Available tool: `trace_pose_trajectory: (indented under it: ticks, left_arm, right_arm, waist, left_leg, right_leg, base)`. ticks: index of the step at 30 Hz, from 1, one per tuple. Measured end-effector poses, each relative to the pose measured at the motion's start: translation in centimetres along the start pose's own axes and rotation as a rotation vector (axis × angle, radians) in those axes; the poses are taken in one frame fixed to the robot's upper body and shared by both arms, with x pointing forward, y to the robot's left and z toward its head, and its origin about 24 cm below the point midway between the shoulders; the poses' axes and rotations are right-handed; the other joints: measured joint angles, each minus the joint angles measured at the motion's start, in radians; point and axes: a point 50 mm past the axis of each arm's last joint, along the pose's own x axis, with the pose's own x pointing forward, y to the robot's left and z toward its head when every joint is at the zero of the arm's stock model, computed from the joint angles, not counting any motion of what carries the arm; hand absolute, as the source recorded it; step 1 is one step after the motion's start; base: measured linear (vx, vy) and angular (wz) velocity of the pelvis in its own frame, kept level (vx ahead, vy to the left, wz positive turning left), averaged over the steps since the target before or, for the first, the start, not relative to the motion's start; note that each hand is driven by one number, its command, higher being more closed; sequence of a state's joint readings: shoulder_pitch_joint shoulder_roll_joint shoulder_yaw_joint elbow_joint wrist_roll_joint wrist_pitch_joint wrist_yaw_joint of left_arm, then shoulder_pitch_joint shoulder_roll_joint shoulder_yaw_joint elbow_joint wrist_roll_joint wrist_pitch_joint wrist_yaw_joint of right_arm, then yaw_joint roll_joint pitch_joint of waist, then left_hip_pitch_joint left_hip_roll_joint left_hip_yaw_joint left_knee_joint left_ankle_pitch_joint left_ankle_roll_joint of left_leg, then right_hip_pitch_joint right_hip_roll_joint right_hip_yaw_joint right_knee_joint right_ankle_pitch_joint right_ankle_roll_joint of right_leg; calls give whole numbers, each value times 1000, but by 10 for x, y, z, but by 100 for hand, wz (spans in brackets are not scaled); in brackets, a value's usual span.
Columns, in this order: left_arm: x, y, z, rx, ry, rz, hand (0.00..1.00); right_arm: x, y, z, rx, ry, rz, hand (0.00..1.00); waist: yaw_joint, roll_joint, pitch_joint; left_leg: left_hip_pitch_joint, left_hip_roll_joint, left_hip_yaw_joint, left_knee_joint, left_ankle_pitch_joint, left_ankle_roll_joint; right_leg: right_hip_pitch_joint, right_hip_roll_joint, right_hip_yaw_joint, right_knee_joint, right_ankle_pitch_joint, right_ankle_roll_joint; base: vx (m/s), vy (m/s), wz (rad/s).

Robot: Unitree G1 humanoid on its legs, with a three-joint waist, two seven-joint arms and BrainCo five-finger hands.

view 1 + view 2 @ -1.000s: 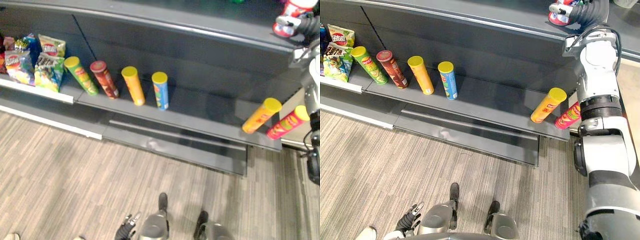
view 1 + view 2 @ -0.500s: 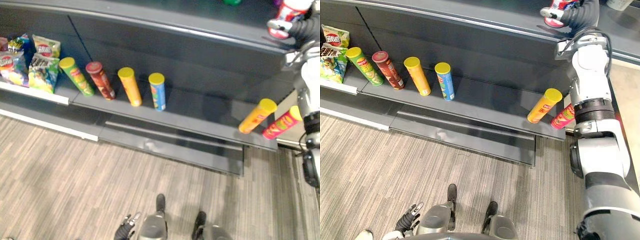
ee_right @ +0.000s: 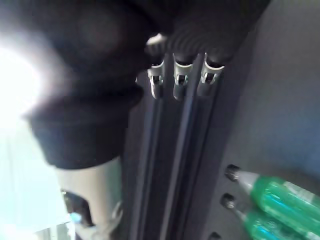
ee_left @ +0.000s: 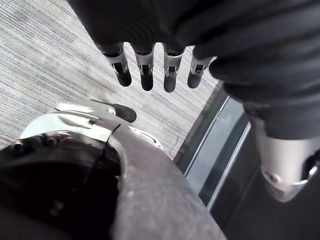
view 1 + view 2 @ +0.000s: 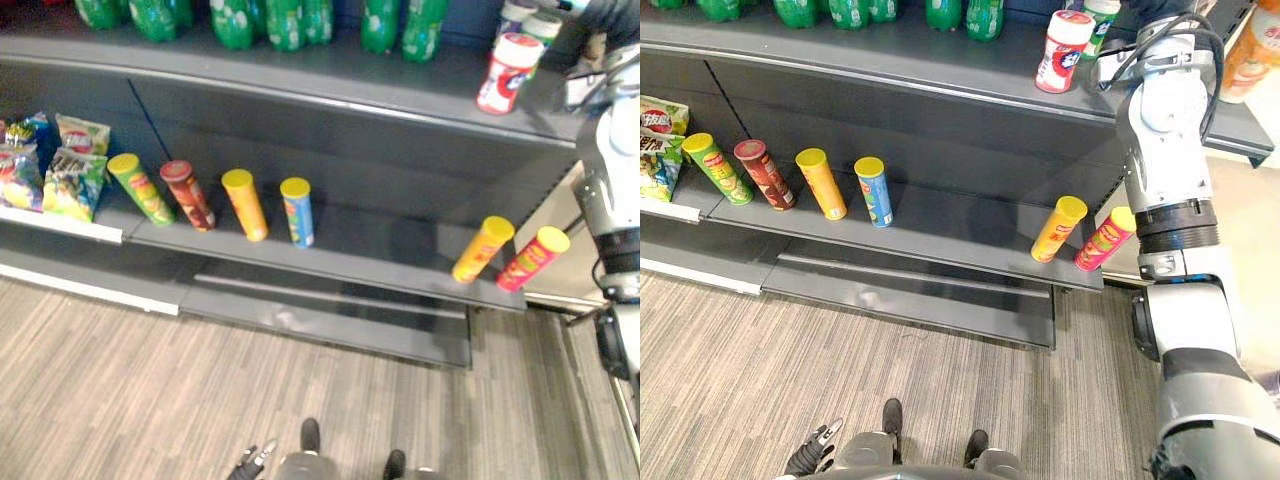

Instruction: Put the gum and the chips on the shelf.

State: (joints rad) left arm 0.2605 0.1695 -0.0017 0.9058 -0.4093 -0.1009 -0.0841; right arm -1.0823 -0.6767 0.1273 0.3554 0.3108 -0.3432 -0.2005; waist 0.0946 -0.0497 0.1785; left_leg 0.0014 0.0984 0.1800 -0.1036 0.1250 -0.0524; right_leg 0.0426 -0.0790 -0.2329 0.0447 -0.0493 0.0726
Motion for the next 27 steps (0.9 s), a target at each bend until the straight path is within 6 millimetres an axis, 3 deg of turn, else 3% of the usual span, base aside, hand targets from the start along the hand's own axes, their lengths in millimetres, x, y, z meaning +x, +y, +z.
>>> trace_pose_trajectory:
  ticks: [6,9,13,14,16,17,18,20,21,22,23,25,27]
  left_arm:
    - [-2,4,-7,0,26,17,0]
    - [-2,7,-9,-1,34,26,0]
    - [-3,10,-10,2,42,37,0]
    - [-3,11,-11,2,44,41,0]
    - [-3,11,-11,1,44,47,0]
    - [-3,11,-11,0,44,51,0]
    - [-3,11,-11,0,44,53,0]
    - [-4,12,-12,-8,46,57,0]
    - [-4,12,-13,-10,49,57,0]
    - [-4,12,-13,-12,50,57,0]
    - [-5,12,-15,-22,59,60,0]
    - [-6,13,-19,-49,74,67,0]
    - [-7,13,-23,-70,89,65,0]
  right_arm:
    - [-20,26,22,136,-96,72,0]
    - [-46,51,33,339,-94,146,0]
    - [-101,99,19,633,139,290,0]
    - [-128,123,12,726,265,380,0]
    - [-158,144,6,812,405,448,0]
    - [-190,160,0,897,546,494,0]
    - [-203,166,-2,931,604,505,0]
    - [-255,181,-12,1004,820,538,0]
    - [-285,186,-18,1020,940,548,0]
    - [-302,186,-21,1022,1005,553,0]
    - [-337,184,-26,1019,1144,541,0]
    - [-367,179,-32,1001,1262,518,0]
    - [-409,164,-39,930,1421,450,0]
  waist:
    - [-9,-5,-40]
    - [-11,-14,-54]
    - [-12,-26,-74]
    - [-13,-26,-76]
    - [-14,-26,-76]
    - [-14,-27,-76]
    - [-14,-28,-76]
    - [-14,-29,-77]
    - [-16,-27,-78]
    - [-18,-26,-78]
    - [-26,-22,-78]
    - [-39,-13,-76]
    - [-53,0,-80]
  left_leg:
    - [3,5,13,0,-8,-8]
    - [9,9,27,0,-10,-11]
    - [20,13,43,0,-16,-12]
    - [21,14,52,0,-17,-12]
    - [21,14,55,0,-17,-12]
    - [21,13,57,0,-18,-11]
    - [21,13,57,0,-18,-11]
    - [21,13,66,0,-20,-11]
    - [23,12,74,0,-22,-10]
    - [23,11,78,0,-23,-10]
    - [23,9,81,0,-28,-3]
    - [25,5,83,0,-30,-2]
    - [25,0,88,0,-35,0]
  right_leg:
    - [-1,6,19,-9,1,7]
    - [-2,9,30,-8,1,7]
    - [-2,12,50,-7,3,4]
    - [-3,13,57,-8,4,5]
    - [-5,13,62,-7,5,7]
    - [-6,13,65,-7,5,7]
    - [-8,13,66,-7,5,7]
    - [-14,13,74,-5,2,2]
    - [-14,12,78,-5,1,2]
    - [-14,11,80,-5,1,2]
    - [-15,8,82,-5,1,2]
    - [-15,4,84,-5,1,2]
    - [-17,1,95,-6,1,3]
  base:
    - [4,5,-8]
    - [22,-3,-12]
    - [26,0,-13]
    - [24,7,-17]
    - [18,9,-8]
    - [0,0,0]
    - [13,15,-4]
    - [23,19,-11]
    - [26,19,-12]
    - [30,28,-9]
    - [28,23,-5]
    - [41,37,-5]
    - [48,38,-11]
